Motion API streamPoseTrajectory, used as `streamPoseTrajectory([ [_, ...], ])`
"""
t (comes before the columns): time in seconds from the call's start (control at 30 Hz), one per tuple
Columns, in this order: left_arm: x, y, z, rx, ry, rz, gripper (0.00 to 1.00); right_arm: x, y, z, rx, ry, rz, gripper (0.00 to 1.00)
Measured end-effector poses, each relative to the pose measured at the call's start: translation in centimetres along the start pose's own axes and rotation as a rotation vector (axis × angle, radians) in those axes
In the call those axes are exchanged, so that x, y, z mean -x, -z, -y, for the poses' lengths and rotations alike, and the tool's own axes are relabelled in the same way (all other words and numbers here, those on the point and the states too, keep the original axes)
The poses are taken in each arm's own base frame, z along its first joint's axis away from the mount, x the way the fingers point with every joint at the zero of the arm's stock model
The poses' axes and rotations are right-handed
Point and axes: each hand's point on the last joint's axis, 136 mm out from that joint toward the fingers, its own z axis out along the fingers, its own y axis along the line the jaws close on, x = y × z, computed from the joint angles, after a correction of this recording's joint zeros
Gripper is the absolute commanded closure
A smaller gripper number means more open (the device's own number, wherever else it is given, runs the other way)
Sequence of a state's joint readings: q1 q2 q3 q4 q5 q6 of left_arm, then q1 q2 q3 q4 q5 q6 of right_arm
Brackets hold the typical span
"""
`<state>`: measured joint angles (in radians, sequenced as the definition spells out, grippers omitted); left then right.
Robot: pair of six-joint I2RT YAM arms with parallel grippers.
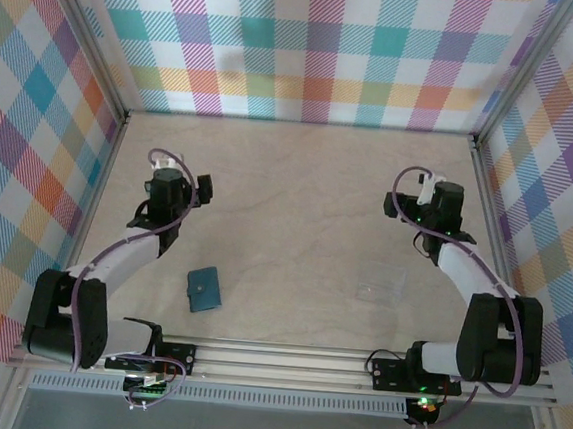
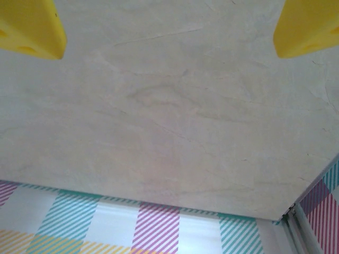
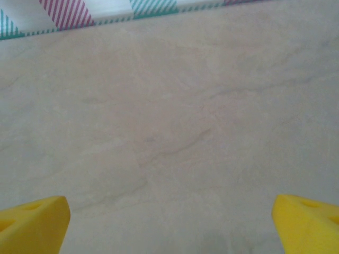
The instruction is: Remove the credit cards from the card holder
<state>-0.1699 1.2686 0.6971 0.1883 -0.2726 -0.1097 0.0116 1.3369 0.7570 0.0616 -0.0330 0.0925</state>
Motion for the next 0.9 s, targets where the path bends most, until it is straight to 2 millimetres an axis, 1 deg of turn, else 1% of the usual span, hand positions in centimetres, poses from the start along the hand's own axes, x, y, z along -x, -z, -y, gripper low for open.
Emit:
streamPoseTrajectory([
  [0.07,0.4,0.5,0.6,-0.01,0.029,-0.03,0.0,-0.6,0.6,-0.3,0.008,-0.042,-0.066,0.1],
  [0.13,-0.1,0.8,1.5,-0.035,0.051,-0.079,0.0,-1.3,1.1,-0.8,0.022,-0.088,-0.14,0.15],
  [0.23,-1.7,1.3,3.1,-0.079,0.072,-0.187,0.0,-2.9,2.2,-1.3,0.033,-0.156,-0.254,0.19],
  [0.3,-2.9,1.6,4.3,-0.111,0.076,-0.262,0.01,-4.3,3.0,-1.4,0.027,-0.199,-0.335,0.21],
  [0.4,-4.9,2.2,6.5,-0.165,0.07,-0.376,0.01,-6.4,4.4,-1.4,-0.003,-0.257,-0.439,0.27],
  [0.43,-5.6,2.4,7.3,-0.182,0.062,-0.412,0.01,-7.0,4.9,-1.3,-0.014,-0.278,-0.468,0.29],
  [0.5,-7.1,2.9,9.3,-0.224,0.033,-0.495,0.01,-8.2,5.9,-1.3,-0.041,-0.325,-0.523,0.38],
  [0.57,-8.3,3.4,11.3,-0.268,0.009,-0.566,0.02,-9.0,6.9,-1.2,-0.064,-0.362,-0.559,0.45],
  [0.67,-9.9,4.2,13.9,-0.32,-0.023,-0.651,0.03,-9.4,8.4,-1.1,-0.104,-0.425,-0.567,0.51],
  [0.77,-11.1,5.2,16.4,-0.361,-0.045,-0.723,0.07,-10.1,10.1,-0.9,-0.14,-0.489,-0.551,0.52],
  [0.83,-11.5,5.9,18.4,-0.396,-0.063,-0.753,0.08,-10.8,11.0,-0.7,-0.161,-0.527,-0.537,0.51],
  [0.9,-12.0,6.9,21.2,-0.443,-0.088,-0.782,0.12,-12.0,11.8,-0.4,-0.188,-0.568,-0.532,0.5],
])
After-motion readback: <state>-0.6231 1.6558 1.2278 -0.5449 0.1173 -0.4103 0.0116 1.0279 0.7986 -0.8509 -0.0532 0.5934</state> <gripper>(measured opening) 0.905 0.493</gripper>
